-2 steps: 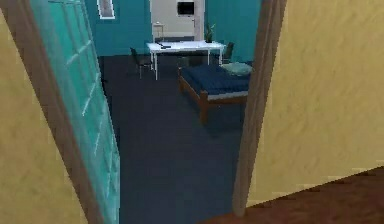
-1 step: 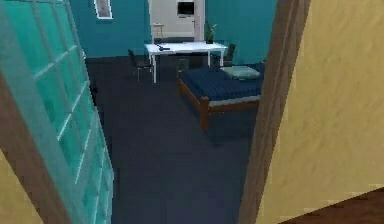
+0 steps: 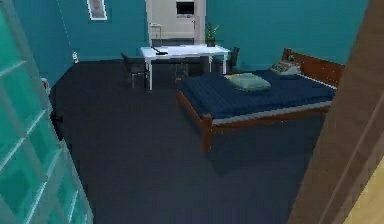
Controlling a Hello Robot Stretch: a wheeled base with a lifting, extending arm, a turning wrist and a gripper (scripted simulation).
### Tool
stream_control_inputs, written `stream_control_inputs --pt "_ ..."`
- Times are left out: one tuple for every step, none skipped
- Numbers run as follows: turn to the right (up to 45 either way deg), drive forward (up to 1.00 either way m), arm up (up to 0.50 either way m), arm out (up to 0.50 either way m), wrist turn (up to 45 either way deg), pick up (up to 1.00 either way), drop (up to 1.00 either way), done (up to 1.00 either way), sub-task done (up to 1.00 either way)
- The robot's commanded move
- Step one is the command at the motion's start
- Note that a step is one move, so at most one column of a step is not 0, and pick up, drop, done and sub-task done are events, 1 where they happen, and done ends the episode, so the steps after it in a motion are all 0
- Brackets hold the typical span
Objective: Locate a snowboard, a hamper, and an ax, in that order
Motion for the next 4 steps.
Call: stream_control_inputs --pt "-15.0 0.0 0.0 0.0 0.0 0.0 0.0 0.0 0.0" --pt "0.0 1.0 0.0 0.0 0.0 0.0 0.0 0.0 0.0" --pt "-6.0 0.0 0.0 0.0 0.0 0.0 0.0 0.0 0.0" --pt "0.0 0.25 0.0 0.0 0.0 0.0 0.0 0.0 0.0"
